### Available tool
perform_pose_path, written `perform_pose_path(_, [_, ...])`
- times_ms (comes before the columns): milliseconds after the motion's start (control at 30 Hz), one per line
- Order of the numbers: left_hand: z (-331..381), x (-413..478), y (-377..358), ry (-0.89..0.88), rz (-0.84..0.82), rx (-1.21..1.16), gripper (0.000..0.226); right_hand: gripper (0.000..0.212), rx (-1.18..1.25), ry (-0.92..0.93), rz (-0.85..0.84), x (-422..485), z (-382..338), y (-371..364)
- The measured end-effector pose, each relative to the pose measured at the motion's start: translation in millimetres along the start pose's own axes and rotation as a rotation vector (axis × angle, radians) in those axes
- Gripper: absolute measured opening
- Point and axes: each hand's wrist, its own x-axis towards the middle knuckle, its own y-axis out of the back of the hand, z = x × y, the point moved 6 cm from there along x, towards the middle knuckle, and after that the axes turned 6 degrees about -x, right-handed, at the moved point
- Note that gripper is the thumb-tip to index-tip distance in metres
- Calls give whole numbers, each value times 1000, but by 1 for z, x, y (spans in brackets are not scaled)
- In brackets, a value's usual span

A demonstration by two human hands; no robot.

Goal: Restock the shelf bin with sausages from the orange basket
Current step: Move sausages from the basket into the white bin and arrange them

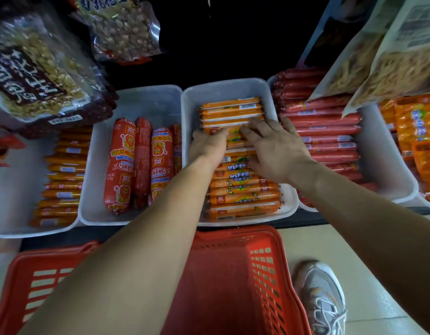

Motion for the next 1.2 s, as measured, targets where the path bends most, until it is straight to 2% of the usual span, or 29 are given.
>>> perform_pose_path(200, [-7, 17, -3, 13, -25, -47, 86, 76, 9, -12, 2, 1, 0, 0])
perform_pose_path(300, [8, 18, -5, -10, -23, -56, 73, 76, 5, -14, 7, 1, 0, -2])
perform_pose_path(600, [24, 31, -6, -139, -42, 71, 52, 75, 12, -19, 10, 1, -1, -2])
perform_pose_path(633, [24, 30, -6, -167, -18, 99, 54, 74, 7, -18, 12, 1, -1, -2])
perform_pose_path(700, [29, 18, -4, -337, 0, 219, 63, 67, -9, -18, 45, -1, -2, 0])
perform_pose_path(800, [21, -3, -9, -560, -142, 589, 73, 61, -116, -23, 42, -1, -4, -1])
perform_pose_path(867, [9, -11, -14, -605, -238, 872, 72, 62, -195, -24, -8, 1, -5, -4])
perform_pose_path(900, [4, -13, -17, -610, -260, 942, 69, 62, -219, -24, -25, 2, -4, -3])
perform_pose_path(1067, [-5, -19, -25, -564, -288, 896, 69, 64, -250, -17, -95, 7, -1, -3])
perform_pose_path(1200, [1, -21, -21, -550, -300, 840, 71, 63, -156, -31, -97, 6, 0, -2])
